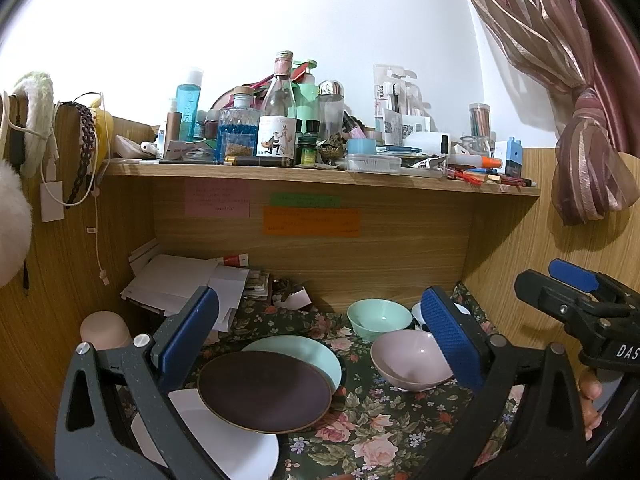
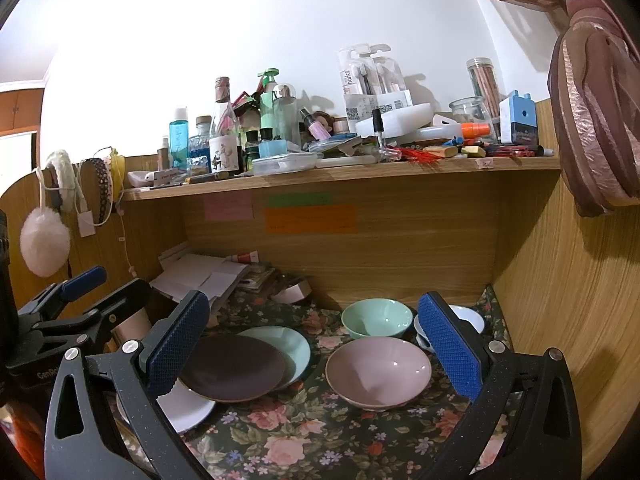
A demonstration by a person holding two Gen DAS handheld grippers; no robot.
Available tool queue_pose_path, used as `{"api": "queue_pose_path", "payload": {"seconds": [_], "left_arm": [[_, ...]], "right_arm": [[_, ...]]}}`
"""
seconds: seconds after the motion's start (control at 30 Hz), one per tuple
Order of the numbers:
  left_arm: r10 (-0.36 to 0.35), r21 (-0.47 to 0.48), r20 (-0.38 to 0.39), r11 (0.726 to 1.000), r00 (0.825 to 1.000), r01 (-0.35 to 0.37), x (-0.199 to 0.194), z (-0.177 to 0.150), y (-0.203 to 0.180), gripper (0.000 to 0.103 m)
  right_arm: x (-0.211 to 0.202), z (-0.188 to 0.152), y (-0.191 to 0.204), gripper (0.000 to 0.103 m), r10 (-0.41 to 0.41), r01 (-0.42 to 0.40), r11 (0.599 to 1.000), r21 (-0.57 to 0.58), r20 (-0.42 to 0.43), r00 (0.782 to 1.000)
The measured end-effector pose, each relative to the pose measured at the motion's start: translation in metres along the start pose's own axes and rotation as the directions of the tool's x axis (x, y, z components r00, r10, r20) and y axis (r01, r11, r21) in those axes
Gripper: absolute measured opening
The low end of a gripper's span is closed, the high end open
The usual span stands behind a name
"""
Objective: Organize plates and bowls
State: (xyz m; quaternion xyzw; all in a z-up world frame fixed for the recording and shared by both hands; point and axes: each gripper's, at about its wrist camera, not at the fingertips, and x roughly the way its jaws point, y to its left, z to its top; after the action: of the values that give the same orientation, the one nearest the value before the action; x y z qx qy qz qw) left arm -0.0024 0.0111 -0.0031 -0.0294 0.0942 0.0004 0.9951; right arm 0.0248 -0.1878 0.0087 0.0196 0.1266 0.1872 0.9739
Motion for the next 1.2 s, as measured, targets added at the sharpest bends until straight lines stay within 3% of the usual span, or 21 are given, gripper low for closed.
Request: {"api": "queue_pose_path", "payload": {"seconds": [0.23, 0.67, 1.2], "left_arm": [[-0.001, 0.012, 0.012, 1.0, 1.0, 0.001, 0.0, 0.001, -0.008, 0.103], [-0.003, 0.023, -0.033, 1.0, 0.999, 0.003, 0.005, 0.0, -0.015, 0.103], [-0.002, -0.015, -0.166, 1.0, 0.986, 0.0, 0.033, -0.015, 0.007, 0.103]], "right_arm": [[0.001, 0.001, -0.002, 0.103, 0.004, -0.004, 1.0, 0.017, -0.002, 1.0], [0.002, -0.001, -0.005, 0.103, 0.004, -0.004, 1.0, 0.021, -0.003, 1.0], [0.044, -0.017, 0.0, 0.103, 0.043, -0.042, 0.999, 0.015, -0.08, 0.996]]}}
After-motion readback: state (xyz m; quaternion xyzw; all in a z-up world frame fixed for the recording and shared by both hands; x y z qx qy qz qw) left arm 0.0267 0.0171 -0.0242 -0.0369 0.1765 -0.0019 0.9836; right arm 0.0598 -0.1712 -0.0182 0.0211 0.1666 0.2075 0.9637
